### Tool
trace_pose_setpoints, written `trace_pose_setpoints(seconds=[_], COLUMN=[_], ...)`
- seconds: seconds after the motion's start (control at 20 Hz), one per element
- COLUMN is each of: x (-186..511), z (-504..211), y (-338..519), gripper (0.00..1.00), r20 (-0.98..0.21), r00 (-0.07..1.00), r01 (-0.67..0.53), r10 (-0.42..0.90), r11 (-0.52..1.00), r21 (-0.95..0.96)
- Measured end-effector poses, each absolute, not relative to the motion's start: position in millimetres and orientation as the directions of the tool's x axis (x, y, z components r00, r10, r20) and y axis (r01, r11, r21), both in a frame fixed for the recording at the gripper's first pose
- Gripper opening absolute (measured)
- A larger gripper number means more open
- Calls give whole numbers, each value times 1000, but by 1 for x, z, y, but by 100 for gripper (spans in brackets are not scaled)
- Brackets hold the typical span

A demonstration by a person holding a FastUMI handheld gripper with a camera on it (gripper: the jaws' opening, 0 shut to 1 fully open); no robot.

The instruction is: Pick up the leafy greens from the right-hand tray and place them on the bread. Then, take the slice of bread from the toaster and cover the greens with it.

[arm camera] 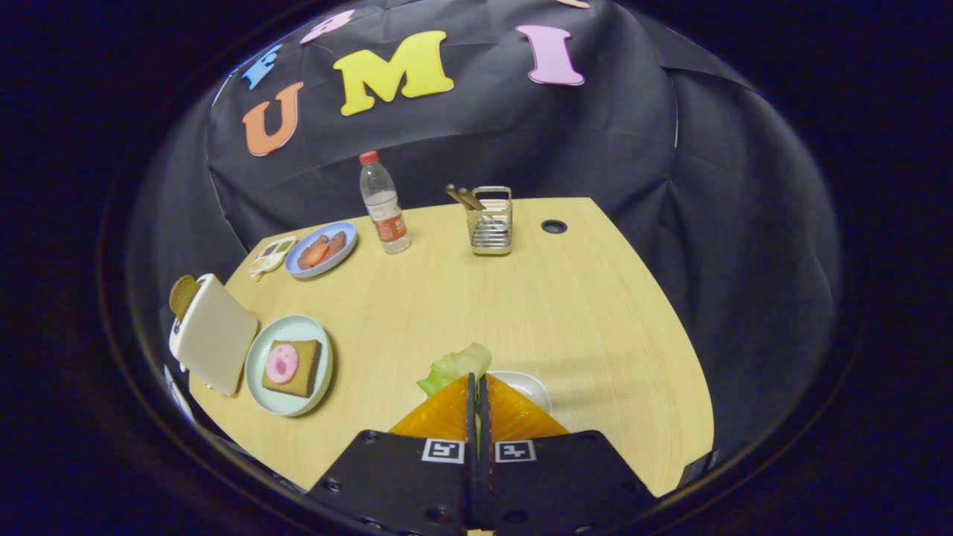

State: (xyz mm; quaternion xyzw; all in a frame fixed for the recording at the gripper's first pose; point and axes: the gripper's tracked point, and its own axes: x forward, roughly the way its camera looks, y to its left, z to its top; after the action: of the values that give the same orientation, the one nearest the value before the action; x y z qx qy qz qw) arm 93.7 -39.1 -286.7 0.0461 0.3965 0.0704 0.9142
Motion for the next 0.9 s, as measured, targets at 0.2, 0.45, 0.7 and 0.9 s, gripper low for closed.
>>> trace_pose_setpoints(seconds=[0.2,0.45,0.7,0.9], x=[83,69,57,52], z=[-260,-236,-211,-202], y=[7,81,167,227], gripper=[1,0,0,1], r20=[-697,-682,-672,-676], r00=[685,684,663,632], r01=[-151,-220,-322,-399], r10=[210,259,331,379], r11=[978,965,936,907], r21=[147,146,143,136])
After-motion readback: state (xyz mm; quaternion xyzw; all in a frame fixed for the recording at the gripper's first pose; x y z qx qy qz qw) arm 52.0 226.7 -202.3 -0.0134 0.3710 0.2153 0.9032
